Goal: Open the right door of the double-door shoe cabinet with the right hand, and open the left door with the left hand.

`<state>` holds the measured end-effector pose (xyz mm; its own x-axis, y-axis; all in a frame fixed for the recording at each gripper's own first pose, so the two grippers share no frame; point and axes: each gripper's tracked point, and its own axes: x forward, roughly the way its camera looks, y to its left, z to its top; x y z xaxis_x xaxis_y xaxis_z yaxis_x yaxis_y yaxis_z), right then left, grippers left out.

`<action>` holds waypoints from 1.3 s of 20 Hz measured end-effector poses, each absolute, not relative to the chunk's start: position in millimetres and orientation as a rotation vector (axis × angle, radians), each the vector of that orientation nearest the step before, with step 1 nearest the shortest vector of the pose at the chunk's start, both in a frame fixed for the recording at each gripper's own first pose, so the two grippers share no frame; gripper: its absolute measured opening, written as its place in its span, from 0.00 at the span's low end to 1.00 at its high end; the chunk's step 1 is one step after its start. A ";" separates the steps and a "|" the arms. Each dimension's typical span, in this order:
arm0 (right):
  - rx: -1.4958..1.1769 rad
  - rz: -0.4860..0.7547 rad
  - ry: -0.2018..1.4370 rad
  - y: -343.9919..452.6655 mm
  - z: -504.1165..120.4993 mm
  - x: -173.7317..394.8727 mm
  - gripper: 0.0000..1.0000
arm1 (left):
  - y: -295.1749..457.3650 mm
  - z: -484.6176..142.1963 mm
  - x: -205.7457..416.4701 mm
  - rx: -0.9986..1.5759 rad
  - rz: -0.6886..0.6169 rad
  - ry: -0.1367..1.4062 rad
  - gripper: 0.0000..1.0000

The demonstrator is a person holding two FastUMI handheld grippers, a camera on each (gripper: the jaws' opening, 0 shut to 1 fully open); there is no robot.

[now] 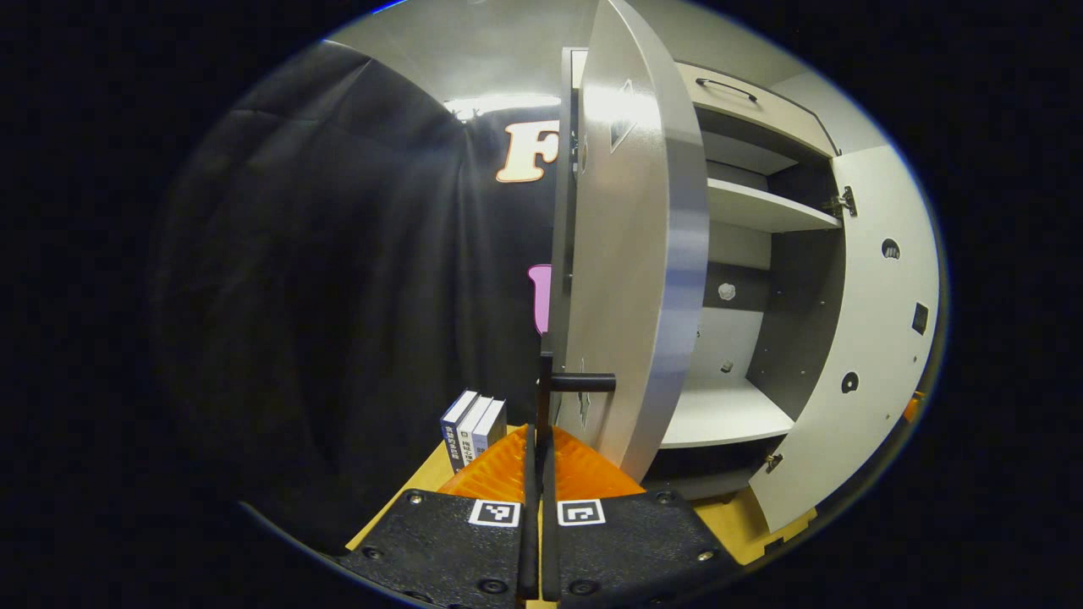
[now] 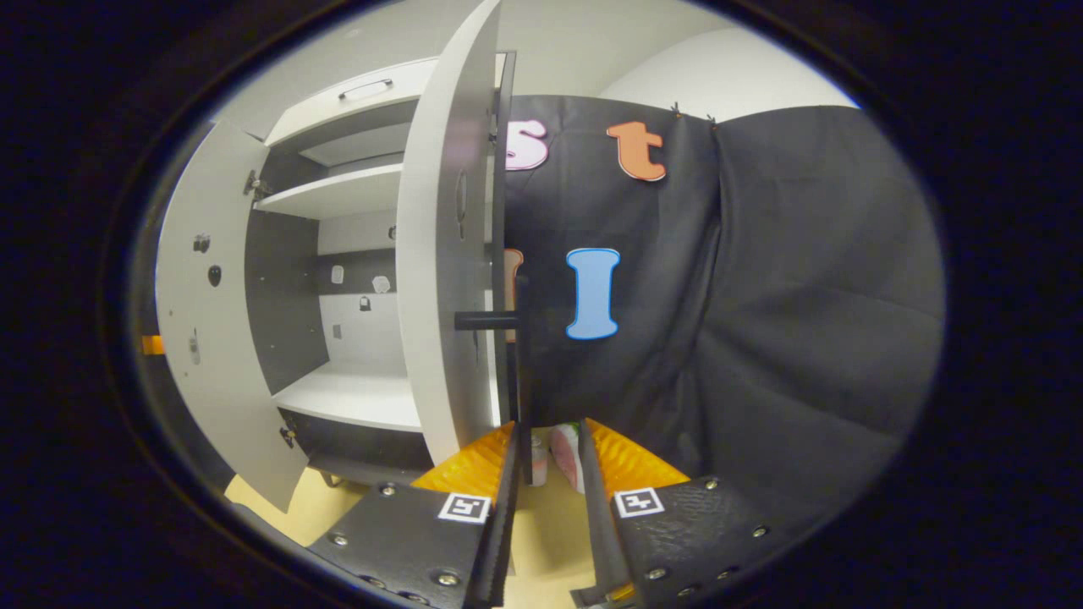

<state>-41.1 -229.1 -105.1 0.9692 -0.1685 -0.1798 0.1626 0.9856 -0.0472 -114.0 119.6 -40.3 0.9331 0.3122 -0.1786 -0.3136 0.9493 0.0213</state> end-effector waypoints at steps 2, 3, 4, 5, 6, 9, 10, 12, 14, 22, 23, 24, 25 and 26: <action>-0.036 -0.165 0.184 -229.7 -105.9 -40.5 0.39 | 120.7 -39.3 -113.2 -0.029 0.307 0.174 0.02; -0.040 -0.166 0.183 -229.4 -105.4 -40.4 0.31 | 123.0 -38.2 -114.2 -0.020 0.299 0.168 0.02; -0.043 -0.167 0.183 -229.5 -104.6 -41.5 0.31 | 123.8 -38.4 -113.6 -0.013 0.293 0.169 0.02; -0.045 -0.168 0.184 -229.5 -105.3 -40.4 0.31 | 125.2 -37.6 -114.1 -0.007 0.288 0.165 0.02; -0.047 -0.168 0.184 -229.6 -104.8 -41.1 0.31 | 126.7 -37.0 -113.6 -0.006 0.282 0.160 0.02; -0.069 -0.162 0.185 -228.0 -104.0 -42.8 0.31 | 132.5 -37.1 -114.0 0.000 0.254 0.153 0.02; -0.077 -0.161 0.186 -227.9 -103.4 -43.8 0.31 | 134.7 -37.2 -114.3 -0.001 0.243 0.150 0.02; -0.094 -0.162 0.187 -227.3 -102.7 -46.2 0.31 | 138.4 -36.2 -114.6 0.007 0.223 0.142 0.02; -0.107 -0.161 0.188 -225.7 -102.2 -47.3 0.39 | 143.1 -36.3 -114.7 0.007 0.206 0.134 0.02; -0.128 -0.148 0.185 -221.9 -96.9 -56.4 0.39 | 150.0 -36.5 -113.9 0.021 0.156 0.111 0.02; -0.129 -0.146 0.184 -221.1 -96.6 -57.5 0.39 | 150.2 -36.8 -113.2 0.023 0.158 0.109 0.02; -0.129 -0.143 0.184 -220.6 -95.8 -59.6 0.39 | 150.1 -36.9 -113.7 0.026 0.160 0.107 0.02; -0.130 -0.140 0.184 -219.9 -96.2 -59.5 0.39 | 149.8 -36.8 -114.1 0.028 0.162 0.106 0.02; -0.133 -0.139 0.185 -220.1 -95.8 -61.6 0.39 | 149.4 -36.9 -115.0 0.027 0.166 0.107 0.02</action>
